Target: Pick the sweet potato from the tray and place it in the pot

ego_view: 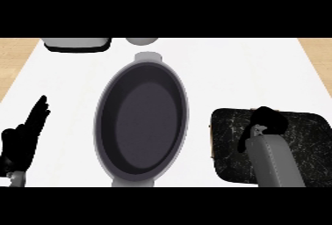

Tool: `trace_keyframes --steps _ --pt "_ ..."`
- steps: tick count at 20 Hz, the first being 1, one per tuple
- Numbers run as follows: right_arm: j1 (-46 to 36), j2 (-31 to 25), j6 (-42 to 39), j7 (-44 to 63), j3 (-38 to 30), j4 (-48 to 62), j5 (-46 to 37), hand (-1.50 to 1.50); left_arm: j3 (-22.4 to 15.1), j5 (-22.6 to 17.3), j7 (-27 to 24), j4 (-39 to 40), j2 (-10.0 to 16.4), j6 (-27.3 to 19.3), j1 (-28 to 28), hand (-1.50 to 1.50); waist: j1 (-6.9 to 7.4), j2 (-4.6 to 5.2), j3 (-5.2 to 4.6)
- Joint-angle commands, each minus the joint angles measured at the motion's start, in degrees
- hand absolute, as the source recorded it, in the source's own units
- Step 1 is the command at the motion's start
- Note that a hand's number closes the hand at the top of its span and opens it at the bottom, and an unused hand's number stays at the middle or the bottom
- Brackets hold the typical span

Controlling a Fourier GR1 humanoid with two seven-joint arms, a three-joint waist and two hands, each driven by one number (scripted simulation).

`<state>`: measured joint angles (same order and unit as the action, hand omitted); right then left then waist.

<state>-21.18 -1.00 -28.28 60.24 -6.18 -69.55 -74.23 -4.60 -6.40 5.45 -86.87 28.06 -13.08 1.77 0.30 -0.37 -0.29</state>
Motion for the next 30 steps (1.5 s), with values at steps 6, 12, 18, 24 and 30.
trace_keyframes --steps 6,12,18,24,30 --pt "-0.7 1.0 1.7 6.6 3.6 4.6 -0.1 1.5 1.2 1.9 1.8 -2.0 -1.5 1.4 0.8 0.0 0.24 0.36 0.31" --pt "-3.1 0.9 -2.3 -20.3 28.2 -2.0 12.6 1.5 -1.9 1.7 0.8 -0.7 -2.4 3.6 -3.5 0.0 9.06 0.86 0.95" --pt "-3.9 1.0 3.1 -25.7 48.4 -8.6 23.3 1.5 -4.2 3.0 0.5 0.4 -3.3 4.6 -6.0 0.0 10.37 1.15 0.6" --pt "-6.3 1.0 15.1 -12.5 66.6 -19.9 22.6 1.5 -1.9 2.6 1.3 3.2 -2.9 3.7 -5.7 0.0 5.53 -0.06 0.25" --pt "-16.4 1.0 23.3 2.1 72.5 -29.0 14.1 1.5 -0.5 2.0 1.7 2.8 -2.4 3.3 -4.3 0.0 3.49 -0.66 0.19"
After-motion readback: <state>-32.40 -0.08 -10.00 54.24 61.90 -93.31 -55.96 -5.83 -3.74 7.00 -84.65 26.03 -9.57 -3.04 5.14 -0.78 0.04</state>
